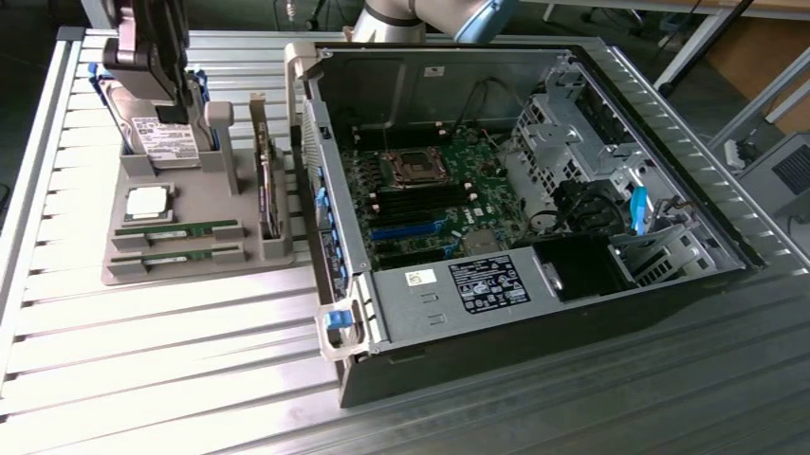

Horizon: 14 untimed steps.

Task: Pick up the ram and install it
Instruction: 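Pick up the ram and move it above insertion slot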

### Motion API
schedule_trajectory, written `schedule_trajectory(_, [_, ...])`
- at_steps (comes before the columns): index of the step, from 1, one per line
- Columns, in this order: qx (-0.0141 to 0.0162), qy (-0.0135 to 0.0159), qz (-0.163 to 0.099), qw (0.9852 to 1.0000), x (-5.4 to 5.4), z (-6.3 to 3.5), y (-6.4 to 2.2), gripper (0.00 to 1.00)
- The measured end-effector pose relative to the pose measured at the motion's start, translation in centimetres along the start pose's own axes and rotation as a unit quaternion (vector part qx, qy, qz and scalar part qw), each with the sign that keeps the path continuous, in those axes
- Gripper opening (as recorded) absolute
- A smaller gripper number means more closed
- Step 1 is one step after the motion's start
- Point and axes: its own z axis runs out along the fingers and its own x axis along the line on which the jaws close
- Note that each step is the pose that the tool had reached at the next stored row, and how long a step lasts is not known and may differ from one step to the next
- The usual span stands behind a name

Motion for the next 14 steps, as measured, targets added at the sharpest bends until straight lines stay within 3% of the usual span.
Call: schedule_trajectory(14, [0.0000,0.0000,0.000,1.0000,0.11,1.05,0.17,0.29])
